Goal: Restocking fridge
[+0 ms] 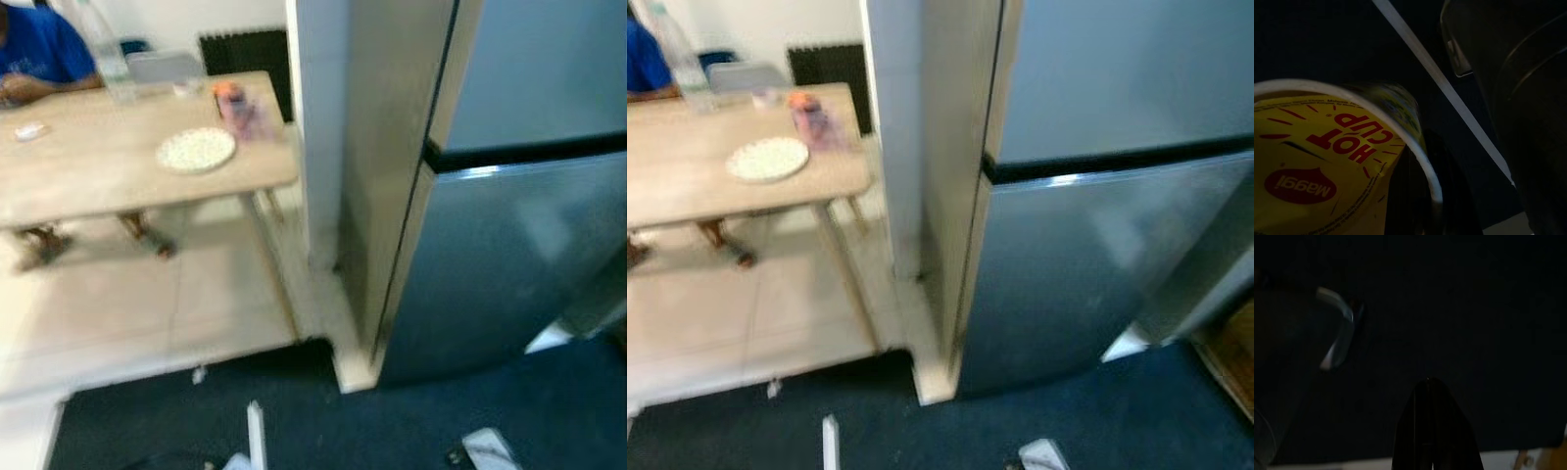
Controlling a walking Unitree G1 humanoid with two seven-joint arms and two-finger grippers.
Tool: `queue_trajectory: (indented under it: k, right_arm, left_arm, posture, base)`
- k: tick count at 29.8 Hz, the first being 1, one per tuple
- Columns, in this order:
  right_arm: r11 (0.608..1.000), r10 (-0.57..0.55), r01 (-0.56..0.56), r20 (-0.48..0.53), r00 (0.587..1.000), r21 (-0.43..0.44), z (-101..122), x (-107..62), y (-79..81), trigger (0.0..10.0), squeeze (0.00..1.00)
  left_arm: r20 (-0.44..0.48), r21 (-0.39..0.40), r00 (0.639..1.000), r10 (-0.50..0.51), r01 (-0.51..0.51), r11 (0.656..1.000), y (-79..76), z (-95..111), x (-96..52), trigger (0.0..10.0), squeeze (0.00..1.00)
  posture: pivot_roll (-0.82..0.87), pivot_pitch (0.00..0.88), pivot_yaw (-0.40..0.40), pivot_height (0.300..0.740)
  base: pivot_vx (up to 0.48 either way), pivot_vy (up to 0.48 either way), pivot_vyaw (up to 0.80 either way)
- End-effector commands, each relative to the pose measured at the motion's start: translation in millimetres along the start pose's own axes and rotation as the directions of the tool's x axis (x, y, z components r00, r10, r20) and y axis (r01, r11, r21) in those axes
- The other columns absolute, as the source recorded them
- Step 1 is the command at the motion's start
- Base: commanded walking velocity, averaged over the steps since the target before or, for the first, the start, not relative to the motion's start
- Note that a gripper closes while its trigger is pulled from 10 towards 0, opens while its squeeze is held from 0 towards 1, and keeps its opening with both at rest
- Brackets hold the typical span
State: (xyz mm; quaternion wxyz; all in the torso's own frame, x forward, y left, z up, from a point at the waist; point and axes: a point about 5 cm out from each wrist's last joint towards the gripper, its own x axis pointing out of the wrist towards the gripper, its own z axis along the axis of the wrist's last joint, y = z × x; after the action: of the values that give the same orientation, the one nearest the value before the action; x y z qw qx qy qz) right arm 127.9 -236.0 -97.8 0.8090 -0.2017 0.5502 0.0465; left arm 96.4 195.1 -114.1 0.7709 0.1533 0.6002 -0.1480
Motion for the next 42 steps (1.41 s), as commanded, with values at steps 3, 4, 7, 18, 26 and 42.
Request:
queue_trajectory:
  k: [3, 4, 7, 18, 26, 42]
  right_arm:
    - [1.0, -0.001, 0.002, -0.022, 1.0, 0.015, -7.7, -1.0, -1.6, 10.0, 0.0]
    - [1.0, -0.001, 0.002, -0.022, 1.0, 0.015, -7.7, -1.0, -1.6, 10.0, 0.0]
    - [1.0, -0.008, 0.009, -0.008, 1.0, 0.022, -5.5, -0.9, -3.6, 10.0, 0.0]
    - [0.994, -0.048, 0.027, 0.2, 0.979, 0.109, 50.3, -0.9, -28.7, 10.0, 0.0]
    - [0.999, -0.032, 0.042, 0.442, 0.896, -0.013, 127.4, -14.1, -52.2, 10.0, 0.0]
    - [0.931, 0.365, -0.233, 0.762, 0.535, -0.282, 240.3, -71.1, -47.8, 10.0, 0.0]
  left_arm:
    - [0.073, 0.006, 0.997, -0.002, 0.001, 1.0, 1.9, 19.4, 0.4, 10.0, 0.0]
    - [0.073, 0.006, 0.997, -0.002, 0.001, 1.0, 1.9, 19.4, 0.4, 10.0, 0.0]
    - [0.074, 0.002, 0.997, 0.002, -0.002, 1.0, 1.6, 19.6, 0.5, 10.0, 0.0]
    - [0.076, -0.013, 0.997, 0.009, -0.008, 1.0, 1.3, 18.6, 0.6, 10.0, 0.0]
    - [0.071, 0.015, 0.997, -0.005, 0.004, 1.0, -0.3, 18.9, 0.8, 10.0, 0.0]
    - [0.074, -0.012, 0.997, 0.002, -0.001, 1.0, -2.6, 17.8, 1.2, 10.0, 0.0]
  posture:
    - [-0.02, 0.0, 0.019, 0.74]
    - [-0.02, 0.0, 0.019, 0.74]
    - [-0.02, 0.0, 0.019, 0.74]
    - [-0.02, 0.0, 0.02, 0.74]
    - [-0.02, 0.0, 0.018, 0.74]
    - [-0.02, 0.0, 0.006, 0.74]
  base:
    - [0.0, -0.329, 0.0]
    - [0.0, -0.394, 0.0]
    - [0.0, -0.454, 0.0]
    - [0.0, -0.116, 0.0]
    - [0.0, -0.16, 0.0]
    - [0.0, -0.147, 0.0]
